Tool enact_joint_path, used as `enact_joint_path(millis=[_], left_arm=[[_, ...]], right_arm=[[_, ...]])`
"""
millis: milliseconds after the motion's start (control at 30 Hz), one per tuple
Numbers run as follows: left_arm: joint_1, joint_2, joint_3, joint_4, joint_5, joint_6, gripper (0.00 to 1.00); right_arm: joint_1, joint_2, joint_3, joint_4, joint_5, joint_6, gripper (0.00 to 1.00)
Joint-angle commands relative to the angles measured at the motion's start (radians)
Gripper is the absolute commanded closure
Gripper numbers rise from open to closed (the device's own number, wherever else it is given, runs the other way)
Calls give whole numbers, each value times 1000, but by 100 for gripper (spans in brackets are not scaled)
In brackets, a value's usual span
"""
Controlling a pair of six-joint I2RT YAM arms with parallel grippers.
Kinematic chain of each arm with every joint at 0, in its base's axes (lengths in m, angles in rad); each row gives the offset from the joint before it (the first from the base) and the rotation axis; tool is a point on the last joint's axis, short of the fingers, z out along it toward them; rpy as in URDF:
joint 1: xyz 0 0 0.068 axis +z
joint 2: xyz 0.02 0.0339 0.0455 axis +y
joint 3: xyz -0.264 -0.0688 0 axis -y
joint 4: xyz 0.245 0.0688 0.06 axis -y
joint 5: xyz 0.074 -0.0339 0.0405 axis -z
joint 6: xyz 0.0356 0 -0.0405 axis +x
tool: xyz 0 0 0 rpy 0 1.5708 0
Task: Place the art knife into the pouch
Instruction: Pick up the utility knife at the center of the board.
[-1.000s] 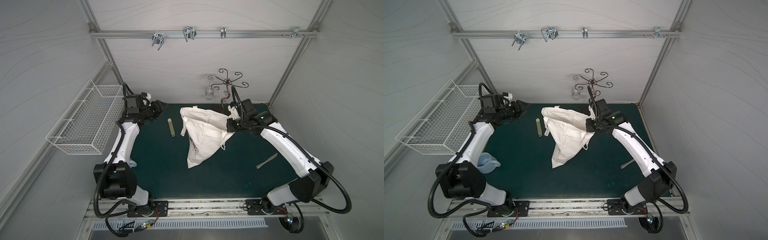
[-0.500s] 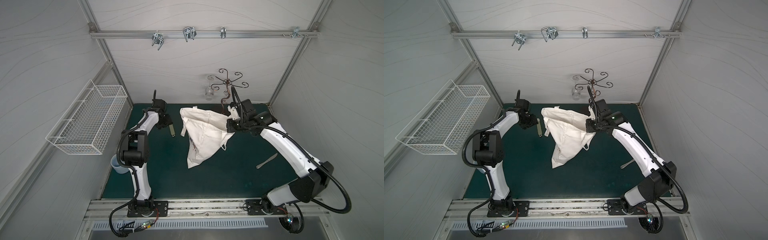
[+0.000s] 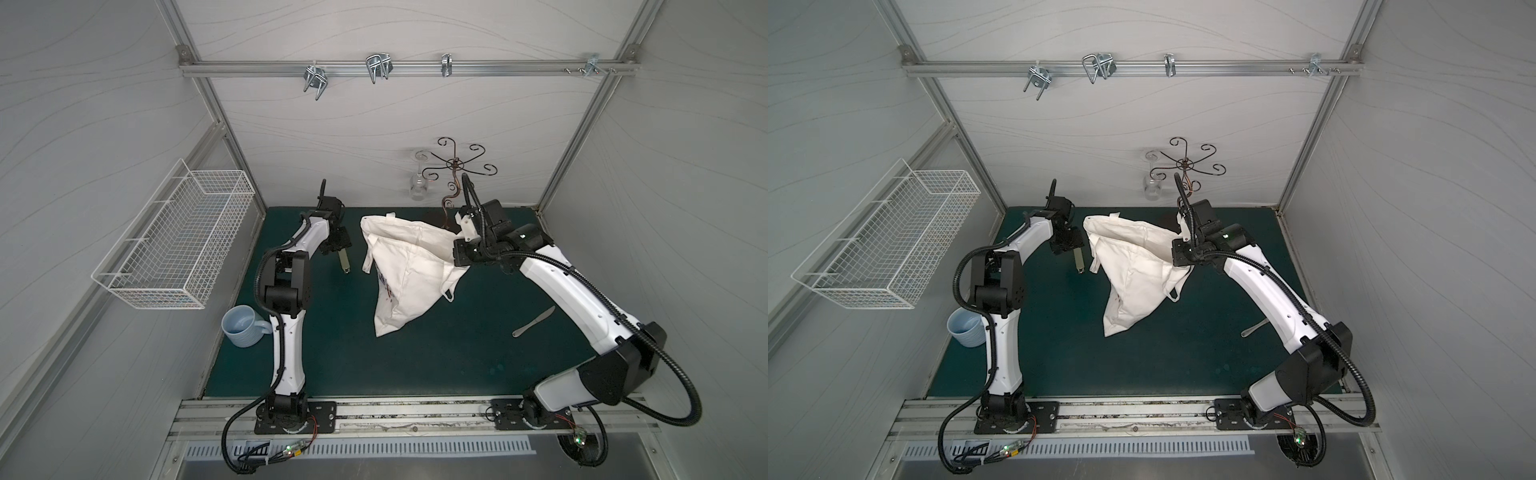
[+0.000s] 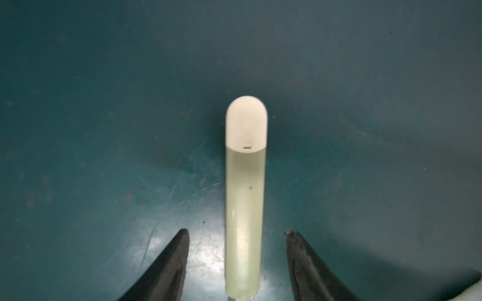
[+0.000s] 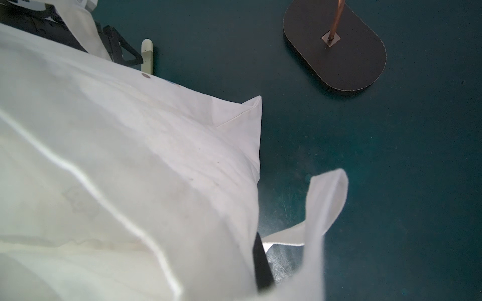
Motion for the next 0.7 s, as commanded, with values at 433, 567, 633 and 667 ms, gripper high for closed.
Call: enact_joint_path(millis=[433,567,633,667], left_arm=[[-25,99,57,-103,-69,25,44],[-35,131,101,-158,-76,28,60],[-40,149,123,-186,-78,31,65],[-41,158,132,-199,-81,33,65]], right_arm=[[1,-16,-48,12,-39,-15,100],[0,-24,-57,18,-47,-11,100],[1,-27,-63,22,-54,-9,100],[1,-31,-66,24,-57,-10,100]])
